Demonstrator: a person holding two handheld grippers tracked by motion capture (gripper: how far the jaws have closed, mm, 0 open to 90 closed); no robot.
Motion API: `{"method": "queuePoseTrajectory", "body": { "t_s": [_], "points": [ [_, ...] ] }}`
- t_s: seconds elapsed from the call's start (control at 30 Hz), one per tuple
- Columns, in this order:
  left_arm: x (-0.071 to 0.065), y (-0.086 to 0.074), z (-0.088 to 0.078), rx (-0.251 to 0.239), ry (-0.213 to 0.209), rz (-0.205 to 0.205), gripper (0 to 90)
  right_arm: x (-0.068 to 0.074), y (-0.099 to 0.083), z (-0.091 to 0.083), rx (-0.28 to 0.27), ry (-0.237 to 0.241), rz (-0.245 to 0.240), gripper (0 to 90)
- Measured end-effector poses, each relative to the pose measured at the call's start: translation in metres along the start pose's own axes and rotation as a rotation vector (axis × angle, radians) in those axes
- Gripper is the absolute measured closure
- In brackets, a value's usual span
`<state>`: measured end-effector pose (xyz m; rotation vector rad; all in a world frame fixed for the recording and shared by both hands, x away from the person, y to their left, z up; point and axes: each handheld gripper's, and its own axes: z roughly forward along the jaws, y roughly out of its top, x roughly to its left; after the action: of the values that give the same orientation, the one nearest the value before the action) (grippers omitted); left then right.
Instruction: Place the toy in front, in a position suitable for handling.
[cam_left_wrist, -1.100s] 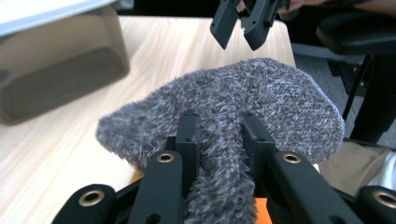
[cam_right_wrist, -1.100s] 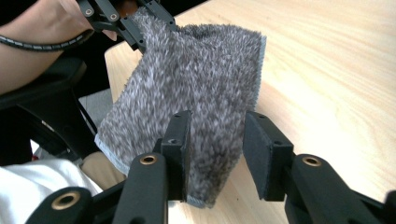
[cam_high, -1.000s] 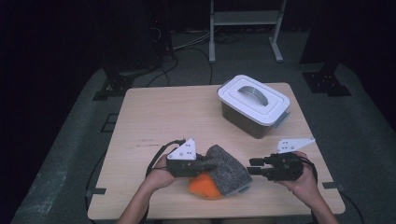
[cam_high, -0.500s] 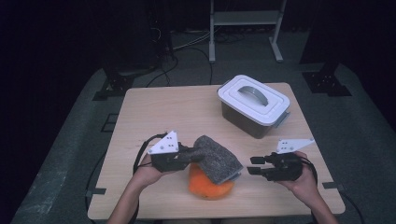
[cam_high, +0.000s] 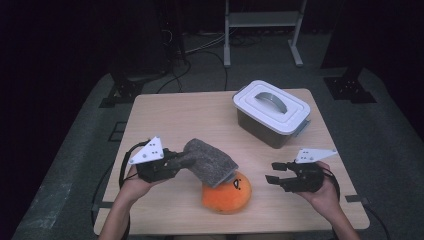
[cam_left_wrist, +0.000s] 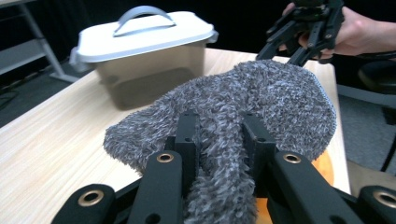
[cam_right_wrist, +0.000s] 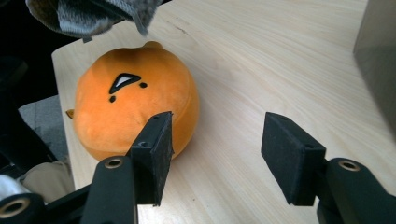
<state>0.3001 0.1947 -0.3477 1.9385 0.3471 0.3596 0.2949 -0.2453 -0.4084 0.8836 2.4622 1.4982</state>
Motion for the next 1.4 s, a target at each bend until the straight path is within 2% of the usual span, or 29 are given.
{"method": "queuePoseTrajectory", "body": {
  "t_s": [0.3,0.47,0.6,0.9,1.03,1.13,1.23,1.3,1.4],
  "points": [
    [0.011,-0.021,-0.041,0.009,0.095,-0.041,71.9,0.0,-0.001,0.003,-0.001,-0.019,0.002,38.7],
    [0.016,-0.044,-0.062,0.039,0.155,-0.08,71.8,0.001,-0.001,0.004,0.005,-0.006,0.009,38.8],
    [0.019,-0.062,-0.072,0.07,0.185,-0.096,71.7,0.002,0.0,0.006,0.011,-0.001,0.004,38.8],
    [0.022,-0.109,-0.078,0.133,0.186,-0.154,71.3,0.002,0.0,0.008,0.016,0.003,0.002,38.8],
    [0.018,-0.124,-0.075,0.175,0.155,-0.171,67.7,0.003,0.0,0.008,0.02,0.005,0.003,38.8],
    [0.017,-0.129,-0.075,0.185,0.141,-0.179,59.8,0.003,0.0,0.008,0.021,0.008,-0.002,38.8],
    [0.017,-0.126,-0.078,0.179,0.136,-0.181,51.9,0.004,0.0,0.008,0.021,0.01,-0.001,38.9],
    [0.017,-0.123,-0.081,0.177,0.141,-0.17,49.4,0.004,0.0,0.008,0.021,0.01,-0.001,38.9],
    [0.017,-0.121,-0.086,0.161,0.145,-0.174,46.6,0.004,0.0,0.008,0.021,0.01,-0.001,38.9]
  ]
}}
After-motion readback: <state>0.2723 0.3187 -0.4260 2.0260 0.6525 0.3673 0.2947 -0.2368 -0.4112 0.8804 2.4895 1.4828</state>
